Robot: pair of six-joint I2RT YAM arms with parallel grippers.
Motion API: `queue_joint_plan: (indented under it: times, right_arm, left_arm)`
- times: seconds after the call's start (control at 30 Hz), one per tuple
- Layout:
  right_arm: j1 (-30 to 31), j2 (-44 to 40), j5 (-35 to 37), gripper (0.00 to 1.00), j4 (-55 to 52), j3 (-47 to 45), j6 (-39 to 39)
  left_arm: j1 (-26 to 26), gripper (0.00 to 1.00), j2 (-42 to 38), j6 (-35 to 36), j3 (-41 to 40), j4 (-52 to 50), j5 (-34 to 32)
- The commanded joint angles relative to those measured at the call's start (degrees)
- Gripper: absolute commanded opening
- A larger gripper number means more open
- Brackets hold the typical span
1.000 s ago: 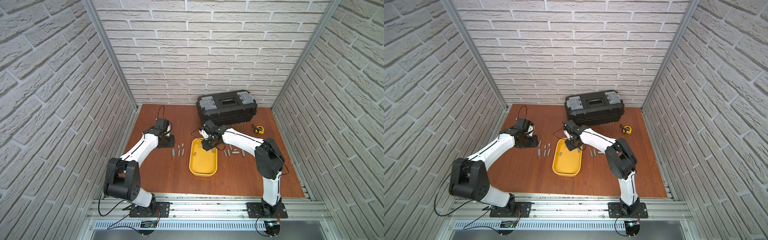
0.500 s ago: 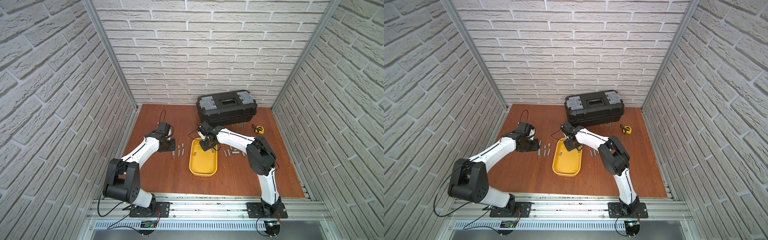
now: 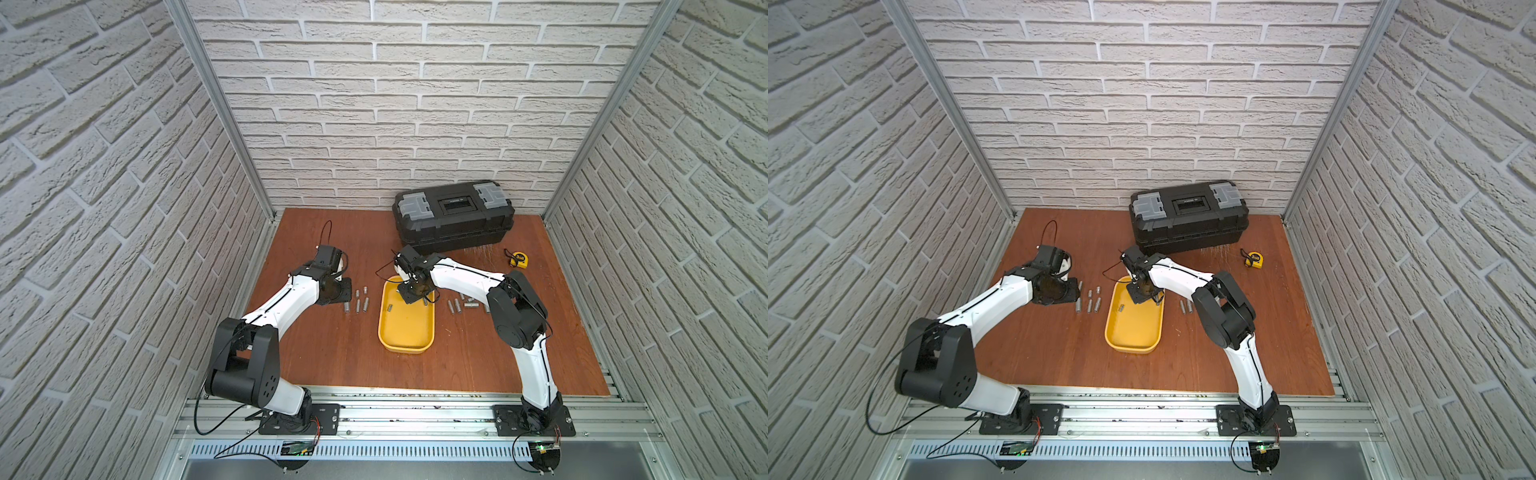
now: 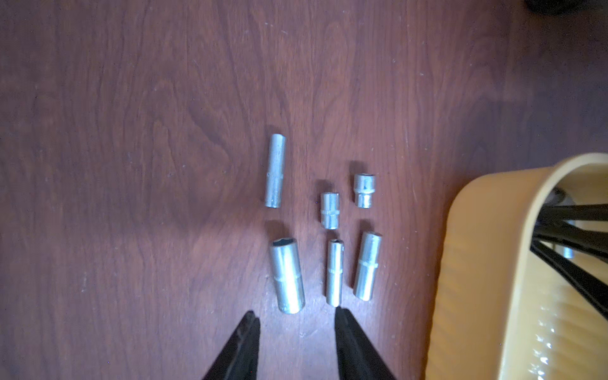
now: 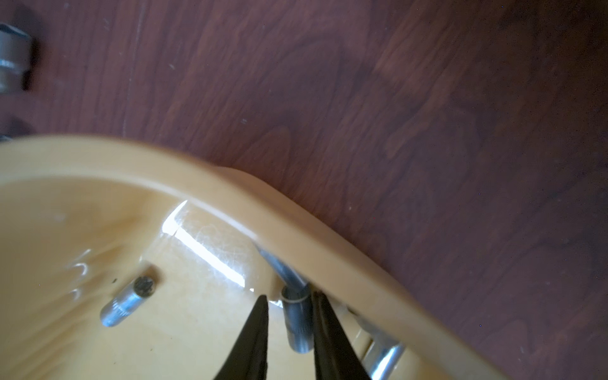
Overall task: Take out the socket from the storage box
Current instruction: Pick up the socket head from the storage box.
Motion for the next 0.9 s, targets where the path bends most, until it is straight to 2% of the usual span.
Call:
queue_joint_plan:
  times: [0.0,0.4,0.87]
  right_arm:
    - [0.34,-0.58,-1.66,0.24,0.51,-1.76,-1.13]
    - [0.39,-3.11,-1.89,0.18,1.40,-4.91,-1.25]
    - [0.17,-12.53,-2.36,0.17,-0.50,-4.09,-1.53]
  left_arm:
    - [-0.31,0.42,-0.90,-0.52,-0.81,1.12,0.19]
    - [-0.55,0.42,-0.54,-0.54,-0.73,1.12,0.05]
    - [-0.52,0.42,-0.40,-0.36,-0.56,1.12,-0.24]
